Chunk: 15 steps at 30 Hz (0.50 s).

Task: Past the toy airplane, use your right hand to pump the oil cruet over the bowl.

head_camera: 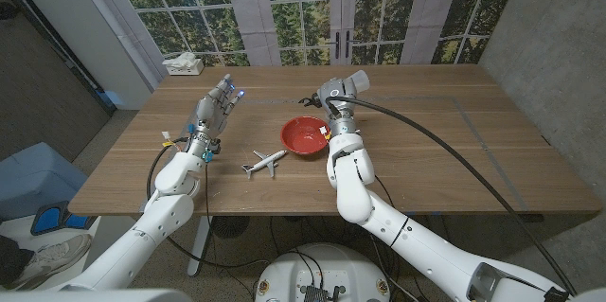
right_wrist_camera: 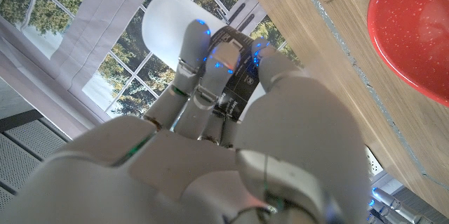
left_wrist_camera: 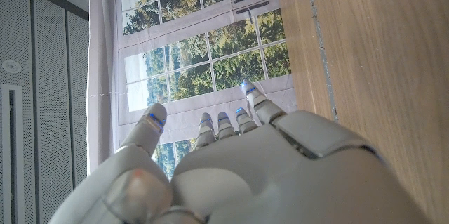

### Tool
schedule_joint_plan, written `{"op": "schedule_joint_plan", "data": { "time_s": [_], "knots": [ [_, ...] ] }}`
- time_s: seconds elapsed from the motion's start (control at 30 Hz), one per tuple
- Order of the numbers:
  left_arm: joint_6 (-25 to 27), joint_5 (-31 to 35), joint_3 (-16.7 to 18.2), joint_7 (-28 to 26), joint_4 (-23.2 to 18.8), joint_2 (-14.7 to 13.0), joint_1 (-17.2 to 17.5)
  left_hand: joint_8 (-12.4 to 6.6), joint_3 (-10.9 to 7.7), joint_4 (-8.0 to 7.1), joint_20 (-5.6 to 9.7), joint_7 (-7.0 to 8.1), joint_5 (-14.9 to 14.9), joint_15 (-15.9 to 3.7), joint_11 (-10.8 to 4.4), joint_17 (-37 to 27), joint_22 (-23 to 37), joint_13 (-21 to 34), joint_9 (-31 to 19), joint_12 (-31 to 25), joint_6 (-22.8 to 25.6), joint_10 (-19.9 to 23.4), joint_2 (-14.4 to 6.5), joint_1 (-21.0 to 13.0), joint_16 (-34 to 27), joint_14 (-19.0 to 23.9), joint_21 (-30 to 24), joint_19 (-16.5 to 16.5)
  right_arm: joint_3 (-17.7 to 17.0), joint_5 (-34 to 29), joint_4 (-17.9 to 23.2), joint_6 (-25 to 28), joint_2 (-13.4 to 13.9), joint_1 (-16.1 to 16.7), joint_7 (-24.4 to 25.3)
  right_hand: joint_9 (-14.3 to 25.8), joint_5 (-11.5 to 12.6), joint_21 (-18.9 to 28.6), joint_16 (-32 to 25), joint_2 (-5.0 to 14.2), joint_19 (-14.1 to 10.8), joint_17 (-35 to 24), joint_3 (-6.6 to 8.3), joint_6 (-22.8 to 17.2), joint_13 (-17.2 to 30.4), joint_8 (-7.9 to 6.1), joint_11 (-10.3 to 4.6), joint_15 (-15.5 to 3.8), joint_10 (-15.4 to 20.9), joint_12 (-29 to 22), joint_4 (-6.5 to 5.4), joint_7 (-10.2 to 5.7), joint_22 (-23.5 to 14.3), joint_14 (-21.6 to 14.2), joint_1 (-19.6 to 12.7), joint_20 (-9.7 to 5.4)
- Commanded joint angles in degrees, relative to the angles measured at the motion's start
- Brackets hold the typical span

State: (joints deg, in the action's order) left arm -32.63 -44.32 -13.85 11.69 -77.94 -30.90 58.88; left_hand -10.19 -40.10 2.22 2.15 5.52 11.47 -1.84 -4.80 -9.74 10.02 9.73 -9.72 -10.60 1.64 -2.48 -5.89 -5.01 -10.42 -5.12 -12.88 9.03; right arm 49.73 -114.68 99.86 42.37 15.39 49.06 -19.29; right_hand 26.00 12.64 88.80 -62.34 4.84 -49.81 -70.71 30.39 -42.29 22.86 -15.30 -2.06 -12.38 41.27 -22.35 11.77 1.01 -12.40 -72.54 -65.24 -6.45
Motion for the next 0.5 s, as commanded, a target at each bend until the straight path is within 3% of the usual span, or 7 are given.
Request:
{"op": "schedule_joint_plan", "data": {
  "time_s": [0.03,0.23,0.5],
  "knots": [
    [-0.03,0.01,0.01,0.09,0.20,0.11,-0.13,-0.10,-0.18,-0.19,1.05,0.39,0.48,-3.57,0.08,-0.19,0.07,0.22,-0.10,-0.21,-0.13,0.07,-4.65,-0.55,0.09,0.17,0.08,0.48,-0.54,0.59,0.21,-0.02,-0.40,0.24,-0.04,0.78,0.21,0.28,-0.87,4.56,0.14,-0.24,7.33,-12.30,38.11,-0.39,-2.49,-0.21,18.57,-17.68,-6.96,-0.88,-0.13,0.26,4.84,-5.83],
    [0.22,0.27,-0.20,-0.05,0.22,0.13,-0.49,-0.09,-0.25,-0.27,1.01,0.39,0.50,-3.62,0.05,-0.17,0.07,0.22,-0.10,-0.21,-0.17,0.09,-4.60,-0.60,0.09,0.22,0.16,0.50,-0.97,5.85,1.63,-0.64,1.20,0.59,4.81,1.84,0.24,0.19,-1.71,4.81,-0.06,-0.19,7.45,-12.33,37.77,-0.31,-2.51,-0.22,18.84,-17.53,-6.90,-0.76,0.22,0.31,5.04,-5.88],
    [0.59,0.40,-0.43,-0.09,0.31,0.16,-0.92,-0.10,-0.28,-0.38,1.06,0.34,0.50,-3.62,0.11,-0.16,0.07,0.22,-0.11,-0.23,-0.17,0.14,-4.43,-0.59,0.12,0.21,0.25,0.57,-0.89,7.99,1.77,-0.04,1.73,0.41,6.88,3.69,0.05,-0.27,-2.97,5.42,-0.27,0.06,7.88,-11.12,35.25,0.71,-2.68,-0.16,18.82,-15.91,-7.03,-0.34,1.12,0.71,5.41,-5.96]
  ]
}}
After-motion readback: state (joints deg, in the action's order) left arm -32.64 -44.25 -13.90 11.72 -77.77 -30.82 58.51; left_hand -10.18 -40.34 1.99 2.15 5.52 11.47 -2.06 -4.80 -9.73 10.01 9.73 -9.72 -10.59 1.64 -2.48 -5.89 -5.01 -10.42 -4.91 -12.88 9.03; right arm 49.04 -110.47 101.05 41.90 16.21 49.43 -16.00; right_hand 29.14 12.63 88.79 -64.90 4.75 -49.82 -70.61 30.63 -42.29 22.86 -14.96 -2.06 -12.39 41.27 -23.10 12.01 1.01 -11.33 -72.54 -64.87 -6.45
